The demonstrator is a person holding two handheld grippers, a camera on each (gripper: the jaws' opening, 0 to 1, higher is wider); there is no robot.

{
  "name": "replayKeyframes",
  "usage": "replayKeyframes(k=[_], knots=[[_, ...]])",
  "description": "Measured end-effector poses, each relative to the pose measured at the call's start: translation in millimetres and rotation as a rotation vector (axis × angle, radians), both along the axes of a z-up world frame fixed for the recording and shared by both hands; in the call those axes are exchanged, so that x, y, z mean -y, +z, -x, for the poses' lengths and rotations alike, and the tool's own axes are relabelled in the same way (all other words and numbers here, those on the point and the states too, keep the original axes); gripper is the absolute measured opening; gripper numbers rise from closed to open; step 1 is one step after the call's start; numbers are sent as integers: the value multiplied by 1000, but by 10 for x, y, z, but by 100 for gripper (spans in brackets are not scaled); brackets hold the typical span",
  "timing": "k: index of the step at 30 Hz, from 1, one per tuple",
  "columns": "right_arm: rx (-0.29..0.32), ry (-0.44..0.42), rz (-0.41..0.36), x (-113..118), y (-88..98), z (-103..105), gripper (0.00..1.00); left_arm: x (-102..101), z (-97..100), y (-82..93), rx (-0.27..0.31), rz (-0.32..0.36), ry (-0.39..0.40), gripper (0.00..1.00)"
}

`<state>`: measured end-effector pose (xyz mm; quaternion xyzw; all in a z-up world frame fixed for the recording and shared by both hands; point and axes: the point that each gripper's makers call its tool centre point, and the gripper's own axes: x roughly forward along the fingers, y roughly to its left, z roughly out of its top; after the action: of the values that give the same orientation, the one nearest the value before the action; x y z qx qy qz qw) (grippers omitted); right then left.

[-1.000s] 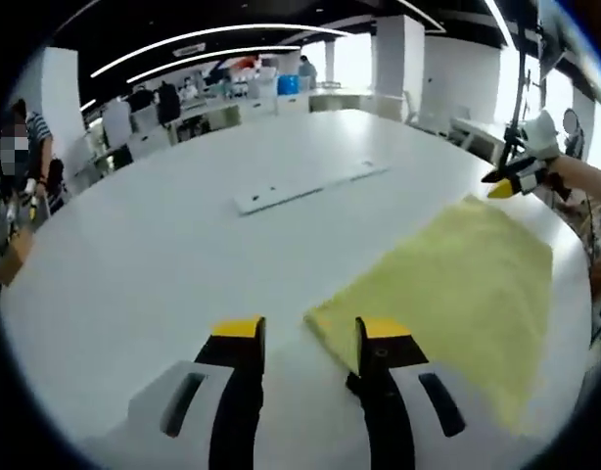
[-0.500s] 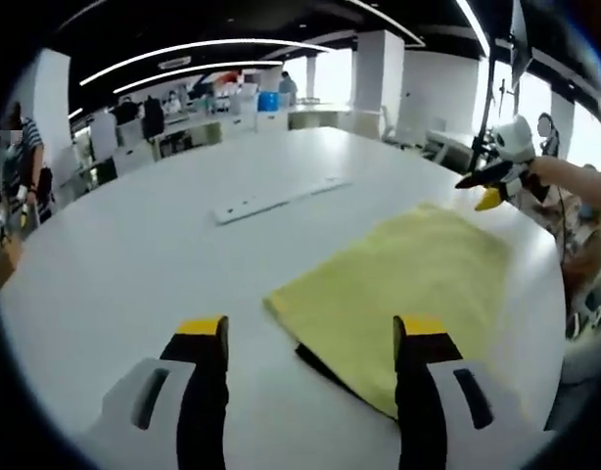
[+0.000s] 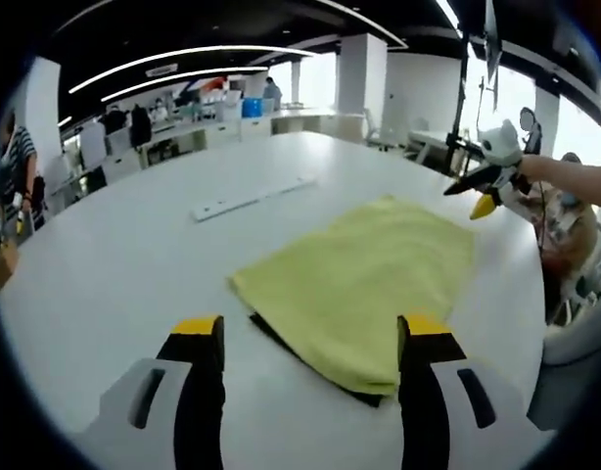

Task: Fold the garment on the visible template until the final outline fits inside the template.

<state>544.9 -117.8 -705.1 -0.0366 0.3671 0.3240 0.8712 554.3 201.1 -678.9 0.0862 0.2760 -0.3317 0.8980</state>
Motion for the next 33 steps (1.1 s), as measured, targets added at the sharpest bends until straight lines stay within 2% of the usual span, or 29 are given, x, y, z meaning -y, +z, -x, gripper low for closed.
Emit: replayKeyframes(k=[9,16,21,23,28,33], knots=[[1,32,-1,35,-82,288,69,28,320,-93,-19,18,-6,57],[2,43,10,38,-173,459,60,47,503,-150,-28,26,-5,41],[18,44,47,86,-249,529,51,45,561,-266,-42,23,13,28],[24,38,52,101,-268,541,46,64,588,-294,-56,48,27,22],[35,25,69,137,-325,569,35,89,635,-389,-74,49,36,13],[44,5,74,167,-358,552,27,108,633,-468,-93,63,66,9]])
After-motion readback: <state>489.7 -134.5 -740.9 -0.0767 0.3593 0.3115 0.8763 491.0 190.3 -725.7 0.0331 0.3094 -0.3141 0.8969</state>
